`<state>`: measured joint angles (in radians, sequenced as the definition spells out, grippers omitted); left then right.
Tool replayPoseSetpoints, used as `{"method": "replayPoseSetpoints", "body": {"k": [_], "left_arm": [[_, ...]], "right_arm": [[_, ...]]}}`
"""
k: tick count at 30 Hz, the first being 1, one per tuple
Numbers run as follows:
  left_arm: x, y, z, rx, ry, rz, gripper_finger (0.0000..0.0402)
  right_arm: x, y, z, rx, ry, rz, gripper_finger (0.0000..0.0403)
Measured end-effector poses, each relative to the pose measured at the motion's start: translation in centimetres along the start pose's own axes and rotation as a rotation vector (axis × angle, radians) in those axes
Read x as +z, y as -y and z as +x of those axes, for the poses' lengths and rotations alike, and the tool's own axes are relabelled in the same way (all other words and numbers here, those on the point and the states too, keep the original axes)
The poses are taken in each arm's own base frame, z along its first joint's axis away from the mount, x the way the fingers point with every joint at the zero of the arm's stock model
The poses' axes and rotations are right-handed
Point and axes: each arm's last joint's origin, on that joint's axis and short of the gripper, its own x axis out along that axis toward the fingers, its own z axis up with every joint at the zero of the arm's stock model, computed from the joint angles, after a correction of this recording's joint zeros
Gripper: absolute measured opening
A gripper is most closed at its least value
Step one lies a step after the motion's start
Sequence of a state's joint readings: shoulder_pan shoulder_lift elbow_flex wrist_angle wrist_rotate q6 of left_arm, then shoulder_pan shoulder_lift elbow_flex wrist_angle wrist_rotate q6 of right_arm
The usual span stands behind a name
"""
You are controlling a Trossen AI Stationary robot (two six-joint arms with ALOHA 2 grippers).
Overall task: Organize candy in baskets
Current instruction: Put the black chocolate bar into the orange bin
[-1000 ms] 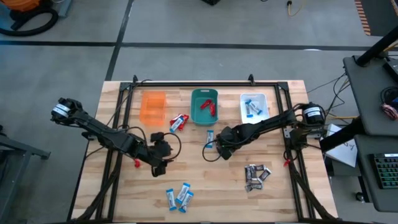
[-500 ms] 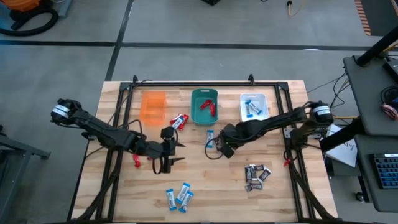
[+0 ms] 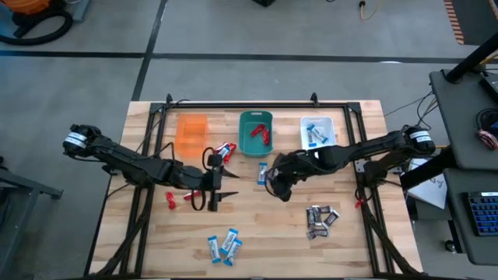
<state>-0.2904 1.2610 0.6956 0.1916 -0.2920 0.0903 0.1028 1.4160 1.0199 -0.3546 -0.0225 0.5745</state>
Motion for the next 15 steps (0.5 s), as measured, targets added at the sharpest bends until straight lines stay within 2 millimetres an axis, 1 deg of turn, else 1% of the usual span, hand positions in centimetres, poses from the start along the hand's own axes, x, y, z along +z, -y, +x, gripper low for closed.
{"method": "replayPoseSetpoints", "body": {"k": [3, 8, 11, 15], "left_arm": [[0.1, -0.1, 0.4, -0.012, 0.028, 0.015, 0.0224], [-0.3, 0.2, 1.9, -0.049, 0.059, 0.056, 0.0224], [-0.6, 0.3, 3.0, -0.037, 0.091, 0.060, 0.0224], [-0.7, 0.2, 4.0, -0.018, 0.132, 0.047, 0.0224]], "right_arm": [[0.7, -0.7, 0.2, 0.123, 0.041, -0.066, 0.0022], [1.6, -1.6, 0.3, 0.281, 0.106, -0.148, 0.0022], [1.6, -1.8, 0.3, 0.310, 0.109, -0.170, 0.0022], [1.5, -1.7, 0.4, 0.306, 0.098, -0.178, 0.0022]]}}
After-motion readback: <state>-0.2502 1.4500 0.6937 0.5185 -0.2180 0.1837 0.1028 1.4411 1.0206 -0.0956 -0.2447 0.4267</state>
